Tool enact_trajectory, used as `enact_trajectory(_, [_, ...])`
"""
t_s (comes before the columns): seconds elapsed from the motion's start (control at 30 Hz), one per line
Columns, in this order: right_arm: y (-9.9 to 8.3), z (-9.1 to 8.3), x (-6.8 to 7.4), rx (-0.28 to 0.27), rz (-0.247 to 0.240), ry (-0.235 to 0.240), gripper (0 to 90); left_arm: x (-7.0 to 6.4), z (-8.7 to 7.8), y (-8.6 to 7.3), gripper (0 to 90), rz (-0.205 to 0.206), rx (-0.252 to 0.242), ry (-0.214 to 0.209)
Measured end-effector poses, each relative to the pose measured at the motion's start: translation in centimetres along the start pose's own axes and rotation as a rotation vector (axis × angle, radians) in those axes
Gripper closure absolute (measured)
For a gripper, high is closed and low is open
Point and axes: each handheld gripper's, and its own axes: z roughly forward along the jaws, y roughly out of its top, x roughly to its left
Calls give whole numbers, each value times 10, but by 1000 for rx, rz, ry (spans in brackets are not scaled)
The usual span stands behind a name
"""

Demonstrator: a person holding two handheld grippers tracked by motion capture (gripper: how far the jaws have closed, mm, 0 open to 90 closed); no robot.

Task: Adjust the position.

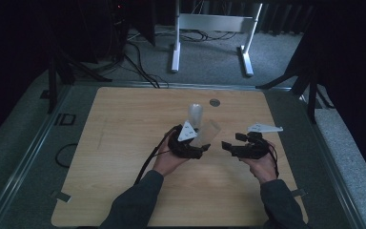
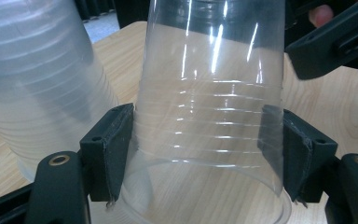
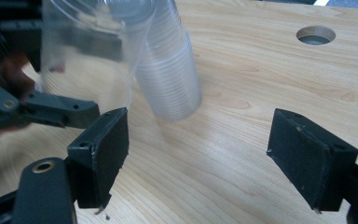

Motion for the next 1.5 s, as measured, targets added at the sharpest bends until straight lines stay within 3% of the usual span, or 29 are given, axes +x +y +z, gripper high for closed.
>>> enact_trajectory(0.13, [2, 2, 2, 18, -30, -15, 203, 0, -1, 1, 283, 10, 8, -5])
enact_trajectory(0.17, [4, 4, 5, 42, -78, -43, 204, 3, -3, 3, 283, 29, 25, -23])
enact_trajectory(0.2, [5, 4, 5, 49, -90, -53, 204, 4, -4, 3, 283, 33, 28, -23])
enact_trajectory(0.43, [11, 5, 7, 95, -146, -87, 230, 8, -7, 5, 283, 41, 39, -50])
enact_trajectory(0.7, [17, 3, 7, 141, -196, -90, 288, 12, -10, 7, 283, 58, 53, -69])
enact_trajectory(1.07, [24, 5, 9, 211, -286, -96, 329, 12, -11, 10, 285, 88, 95, -131])
enact_trajectory(1.37, [26, 8, 11, 254, -320, -88, 351, 15, -12, 9, 285, 92, 126, -163])
enact_trajectory(1.43, [28, 8, 11, 276, -338, -87, 359, 14, -12, 8, 286, 125, 158, -177])
enact_trajectory(1.5, [29, 8, 12, 284, -351, -81, 369, 14, -12, 8, 286, 132, 164, -180])
